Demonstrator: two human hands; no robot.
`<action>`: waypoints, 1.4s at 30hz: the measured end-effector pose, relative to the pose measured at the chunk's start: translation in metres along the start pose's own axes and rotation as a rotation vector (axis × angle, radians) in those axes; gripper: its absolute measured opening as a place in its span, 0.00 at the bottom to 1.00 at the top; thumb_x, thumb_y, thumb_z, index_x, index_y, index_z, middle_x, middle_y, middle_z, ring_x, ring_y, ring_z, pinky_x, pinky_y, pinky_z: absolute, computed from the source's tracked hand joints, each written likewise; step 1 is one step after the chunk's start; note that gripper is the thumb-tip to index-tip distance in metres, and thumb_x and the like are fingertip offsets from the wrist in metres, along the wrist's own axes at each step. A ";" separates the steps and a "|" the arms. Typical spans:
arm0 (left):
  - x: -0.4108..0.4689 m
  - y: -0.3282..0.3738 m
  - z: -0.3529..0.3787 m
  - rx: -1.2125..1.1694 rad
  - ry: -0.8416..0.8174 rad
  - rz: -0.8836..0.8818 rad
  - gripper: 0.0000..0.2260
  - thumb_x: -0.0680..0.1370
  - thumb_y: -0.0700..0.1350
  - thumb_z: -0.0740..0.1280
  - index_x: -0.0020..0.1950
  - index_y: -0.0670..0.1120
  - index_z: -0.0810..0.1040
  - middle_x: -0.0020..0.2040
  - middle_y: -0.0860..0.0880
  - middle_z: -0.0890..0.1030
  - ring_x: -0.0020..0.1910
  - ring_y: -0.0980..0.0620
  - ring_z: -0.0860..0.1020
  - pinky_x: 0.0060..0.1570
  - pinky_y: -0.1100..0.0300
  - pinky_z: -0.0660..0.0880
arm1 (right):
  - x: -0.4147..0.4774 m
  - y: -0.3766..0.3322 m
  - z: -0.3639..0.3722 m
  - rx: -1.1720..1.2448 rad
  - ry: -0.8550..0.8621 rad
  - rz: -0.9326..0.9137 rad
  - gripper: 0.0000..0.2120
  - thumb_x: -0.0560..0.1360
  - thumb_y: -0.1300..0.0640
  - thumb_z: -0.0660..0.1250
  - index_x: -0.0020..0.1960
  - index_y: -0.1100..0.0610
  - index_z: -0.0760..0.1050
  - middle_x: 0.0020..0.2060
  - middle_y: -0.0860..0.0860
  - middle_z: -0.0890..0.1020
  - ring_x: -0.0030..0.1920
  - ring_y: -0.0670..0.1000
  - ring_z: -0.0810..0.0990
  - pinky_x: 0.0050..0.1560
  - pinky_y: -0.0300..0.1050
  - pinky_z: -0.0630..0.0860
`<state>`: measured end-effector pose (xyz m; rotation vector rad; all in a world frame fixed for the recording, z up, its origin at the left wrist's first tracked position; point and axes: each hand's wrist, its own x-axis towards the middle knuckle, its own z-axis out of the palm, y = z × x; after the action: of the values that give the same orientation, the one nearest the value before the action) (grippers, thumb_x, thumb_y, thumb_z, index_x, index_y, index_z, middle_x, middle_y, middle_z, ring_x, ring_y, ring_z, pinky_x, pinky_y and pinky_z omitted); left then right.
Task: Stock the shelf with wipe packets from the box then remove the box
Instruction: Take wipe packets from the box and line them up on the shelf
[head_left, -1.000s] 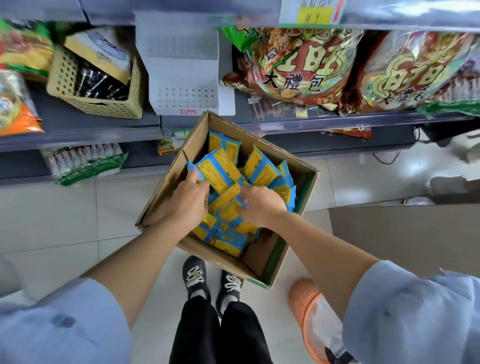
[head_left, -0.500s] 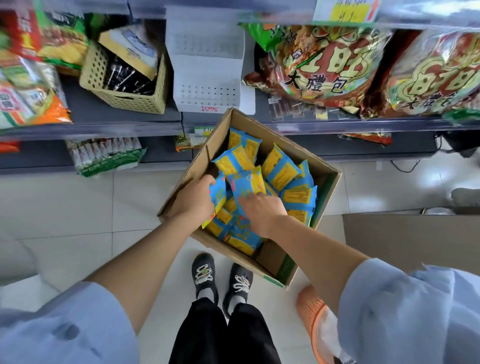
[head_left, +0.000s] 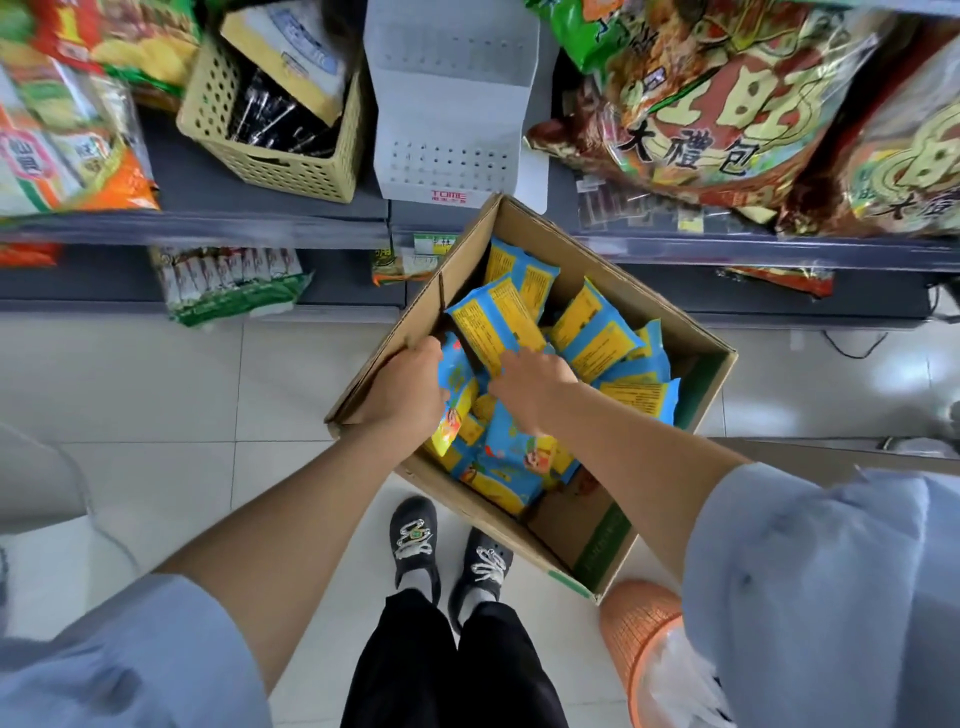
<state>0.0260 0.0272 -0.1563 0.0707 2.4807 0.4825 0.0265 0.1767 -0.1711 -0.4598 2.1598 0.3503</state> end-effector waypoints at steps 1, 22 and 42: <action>-0.002 0.001 -0.001 -0.009 0.005 -0.002 0.14 0.78 0.42 0.66 0.63 0.45 0.69 0.56 0.44 0.78 0.53 0.42 0.76 0.47 0.49 0.75 | -0.003 0.003 0.003 0.047 -0.012 0.005 0.20 0.76 0.60 0.68 0.67 0.53 0.70 0.61 0.55 0.68 0.57 0.57 0.72 0.42 0.47 0.70; -0.110 0.007 -0.171 -0.074 0.429 0.104 0.15 0.74 0.32 0.64 0.55 0.49 0.78 0.55 0.48 0.75 0.51 0.44 0.76 0.45 0.49 0.74 | -0.139 0.024 -0.132 0.441 0.530 0.054 0.08 0.75 0.53 0.68 0.54 0.48 0.80 0.56 0.49 0.80 0.58 0.55 0.77 0.54 0.48 0.77; -0.307 -0.185 -0.411 0.033 0.882 0.021 0.10 0.76 0.38 0.68 0.56 0.47 0.79 0.62 0.47 0.76 0.62 0.46 0.74 0.55 0.49 0.73 | -0.248 -0.178 -0.379 0.284 1.077 -0.101 0.08 0.78 0.56 0.66 0.56 0.53 0.80 0.55 0.53 0.77 0.50 0.56 0.79 0.46 0.48 0.76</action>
<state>0.0517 -0.3277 0.2576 -0.1335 3.3498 0.5621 -0.0263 -0.0871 0.2341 -0.6822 3.1293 -0.3655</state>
